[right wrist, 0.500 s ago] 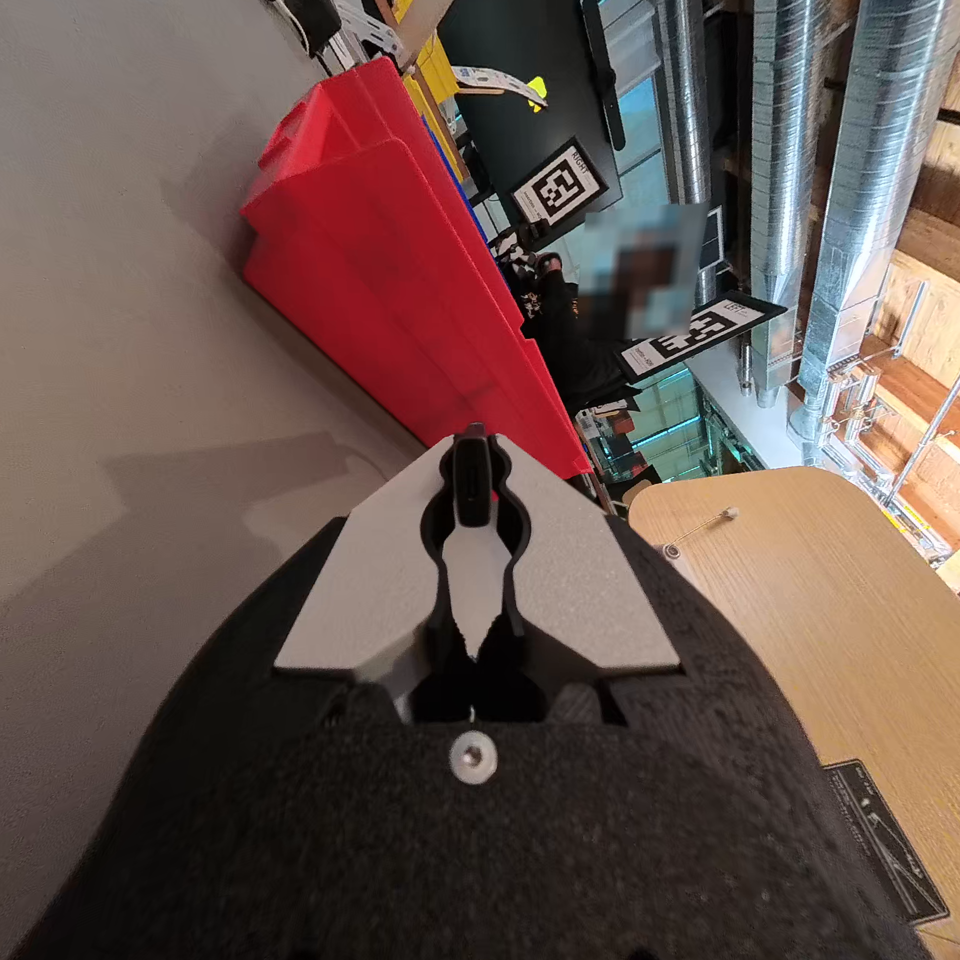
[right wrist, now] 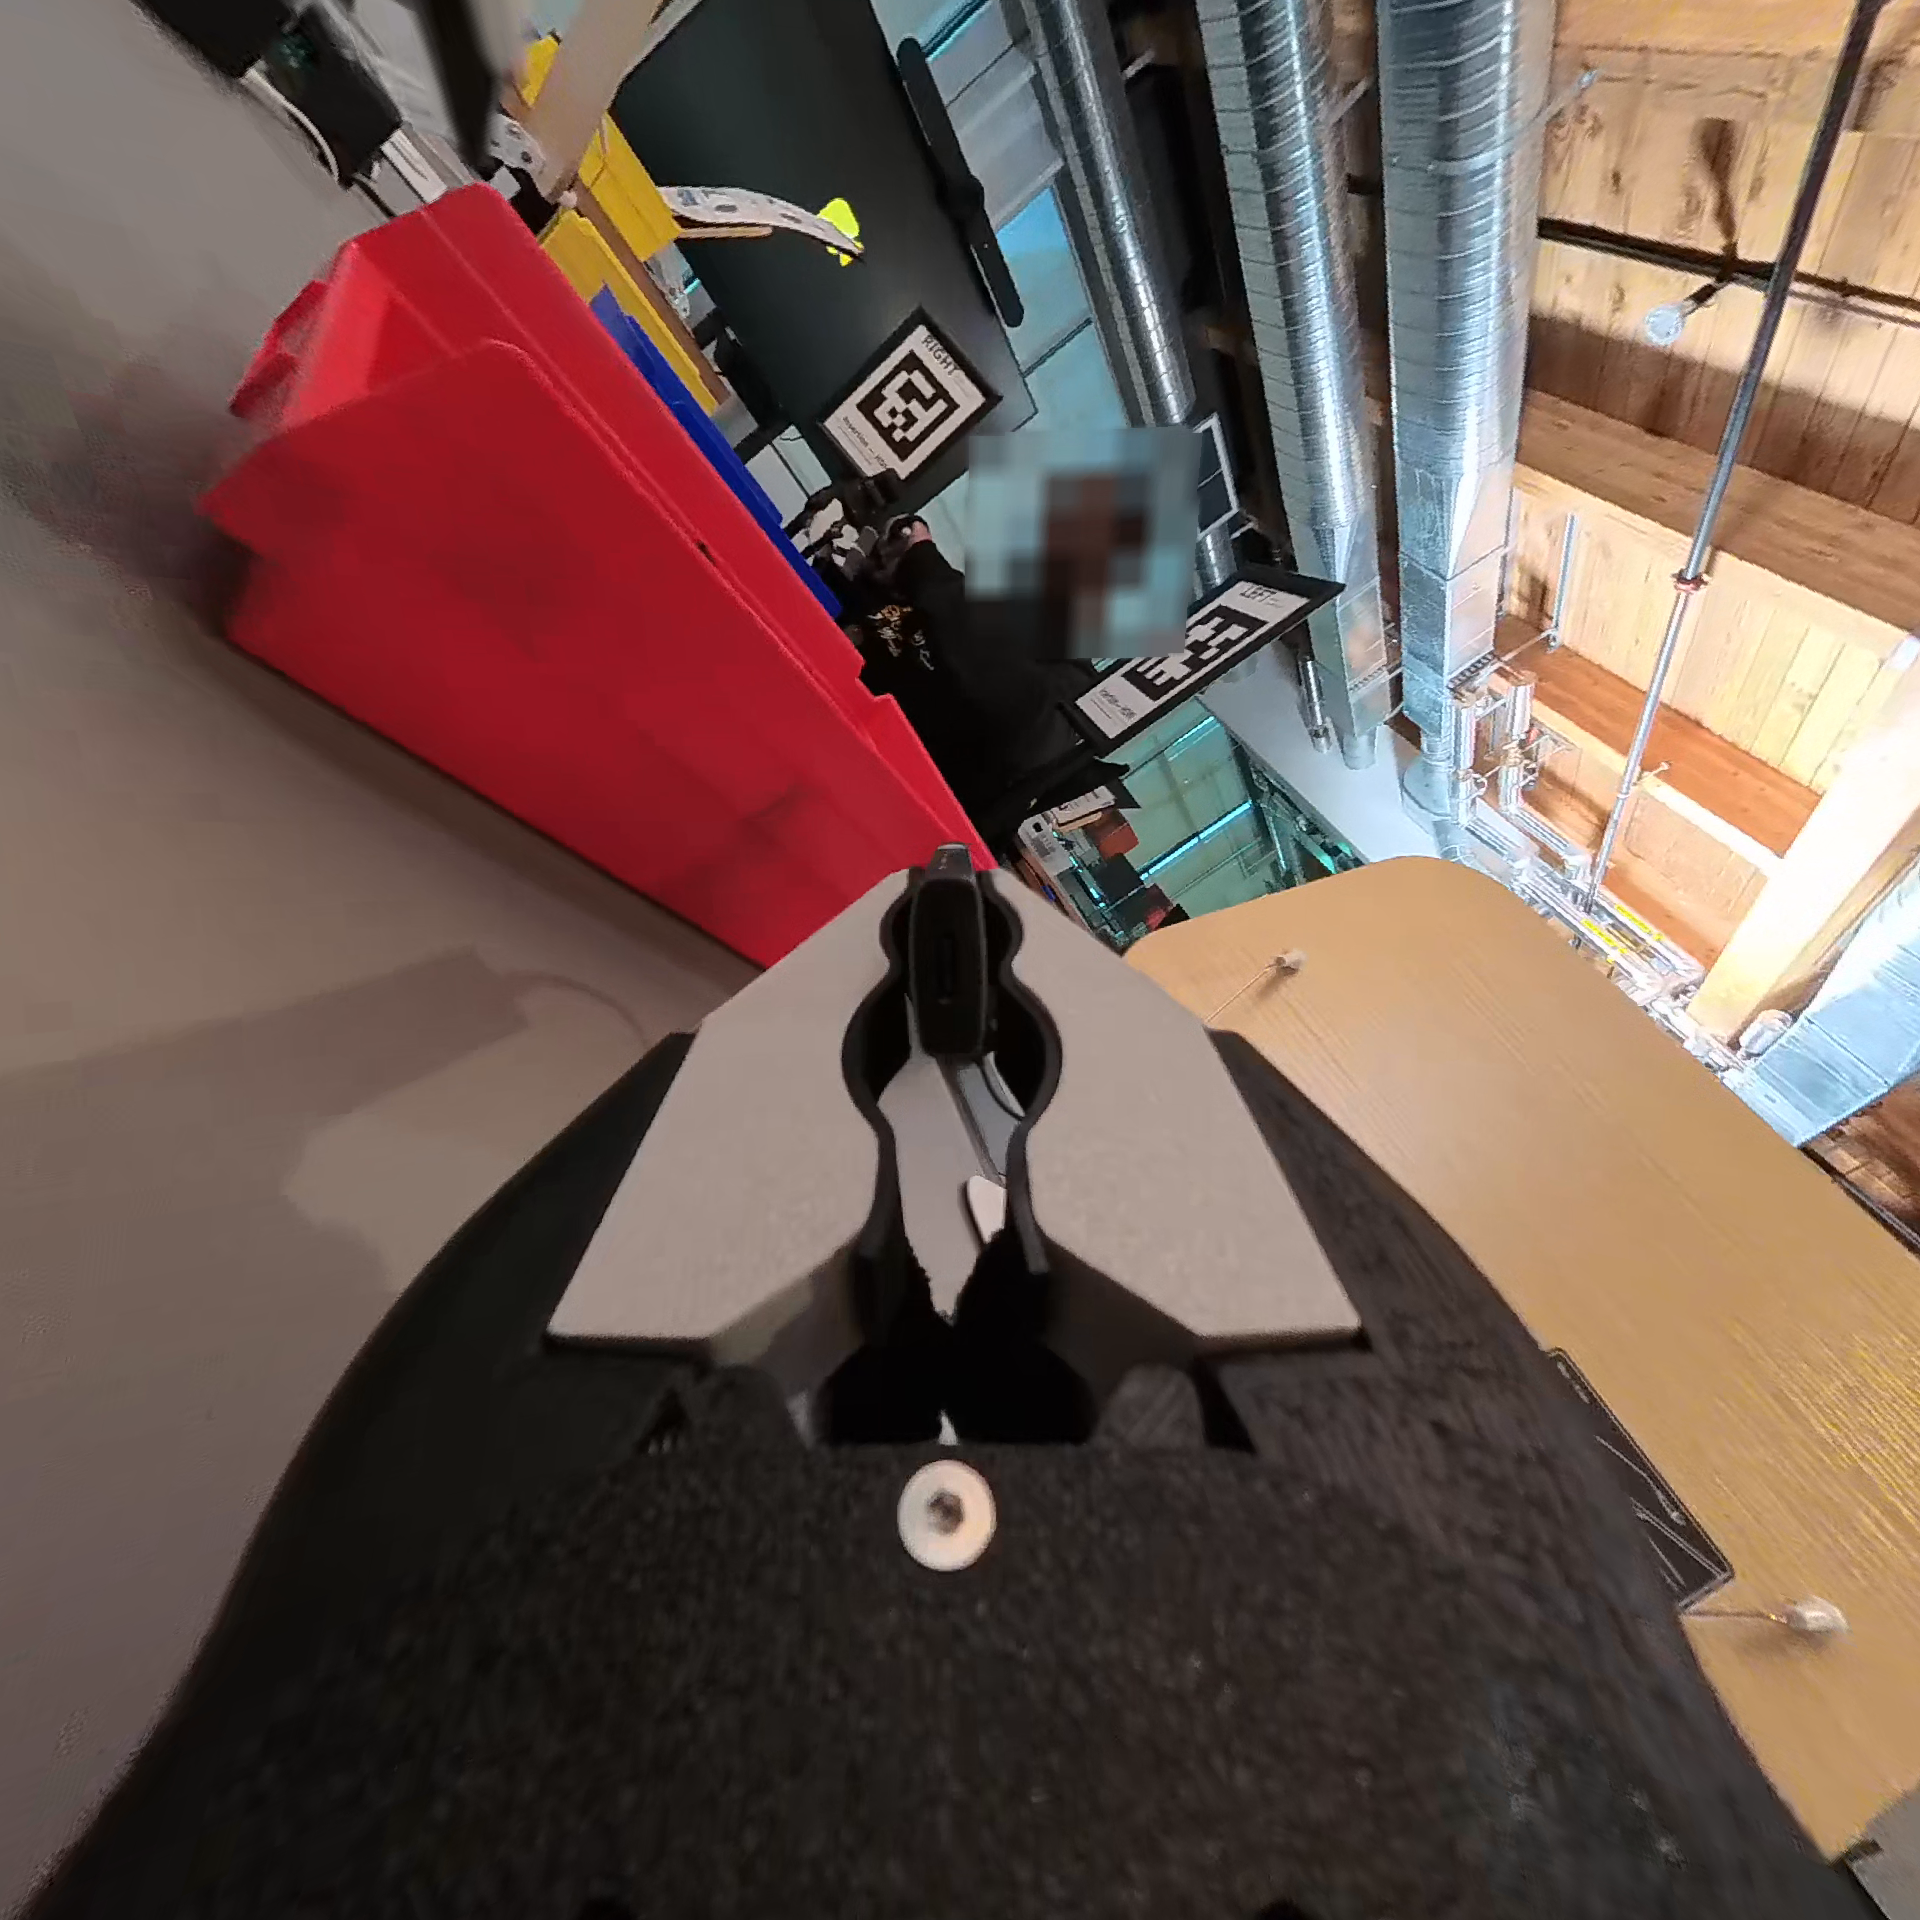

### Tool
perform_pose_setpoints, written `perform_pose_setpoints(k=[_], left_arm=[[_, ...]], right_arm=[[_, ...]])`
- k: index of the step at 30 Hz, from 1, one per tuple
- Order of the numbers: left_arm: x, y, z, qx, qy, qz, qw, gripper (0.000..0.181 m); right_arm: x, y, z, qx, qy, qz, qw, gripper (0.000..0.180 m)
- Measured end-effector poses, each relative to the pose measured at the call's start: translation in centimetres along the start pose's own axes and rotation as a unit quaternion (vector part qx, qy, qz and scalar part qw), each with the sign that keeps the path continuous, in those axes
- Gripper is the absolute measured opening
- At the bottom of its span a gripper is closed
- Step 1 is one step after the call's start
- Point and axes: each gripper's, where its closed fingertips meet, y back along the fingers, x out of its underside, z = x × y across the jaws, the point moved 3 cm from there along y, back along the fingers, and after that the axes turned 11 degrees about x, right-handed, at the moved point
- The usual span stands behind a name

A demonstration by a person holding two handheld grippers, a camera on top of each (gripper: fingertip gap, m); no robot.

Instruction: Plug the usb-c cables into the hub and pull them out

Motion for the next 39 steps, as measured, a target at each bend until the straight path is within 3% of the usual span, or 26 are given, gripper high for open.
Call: perform_pose_setpoints(k=[3,7,15,17,19,21,24,28,32,36,39], left_arm=[[-1.6,-2.3,3.0,-0.058,0.045,0.08,0.994,0.053],[-1.5,-6.6,6.1,-0.087,0.179,0.169,0.965,0.052],[-0.2,-11.2,10.1,-0.138,0.29,0.192,0.927,0.043],[0.3,-11.3,10.6,-0.168,0.281,0.204,0.923,0.026],[0.0,-11.6,10.6,-0.166,0.276,0.205,0.924,0.028],[0.0,-12.2,10.3,-0.136,0.279,0.204,0.929,0.011],[0.1,-12.7,9.5,-0.069,0.276,0.208,0.936,0.01],[-1.2,-11.5,8.8,0.006,0.27,0.148,0.951,0.007],[-4.8,-8.1,6.6,0.066,0.236,0.015,0.969,0.002],[-7.3,-4.0,0.5,0.142,0.146,-0.093,0.975,0.001],[-6.9,-1.6,-5.9,0.228,0.108,-0.151,0.956,0.001]], right_arm=[[0.1,0.0,0.3,-0.008,0.001,0.001,1.0,0.008],[0.1,0.1,0.2,-0.01,-0.01,0.002,1.0,0.008],[0.5,0.2,-0.4,-0.008,-0.039,0.007,0.999,0.008],[0.6,0.2,-0.5,-0.008,-0.041,0.008,0.999,0.008],[0.6,0.1,-0.4,-0.011,-0.045,0.008,0.999,0.008],[0.5,0.2,-0.2,-0.015,-0.04,0.007,0.999,0.008],[0.5,0.2,0.2,-0.023,-0.029,0.006,0.999,0.008],[0.4,0.2,0.5,-0.027,-0.024,0.005,0.999,0.008],[0.5,0.2,0.3,-0.025,-0.028,0.007,0.999,0.008],[0.4,0.2,0.2,-0.023,-0.028,0.006,0.999,0.008],[0.5,0.2,0.2,-0.022,-0.029,0.007,0.999,0.008]])
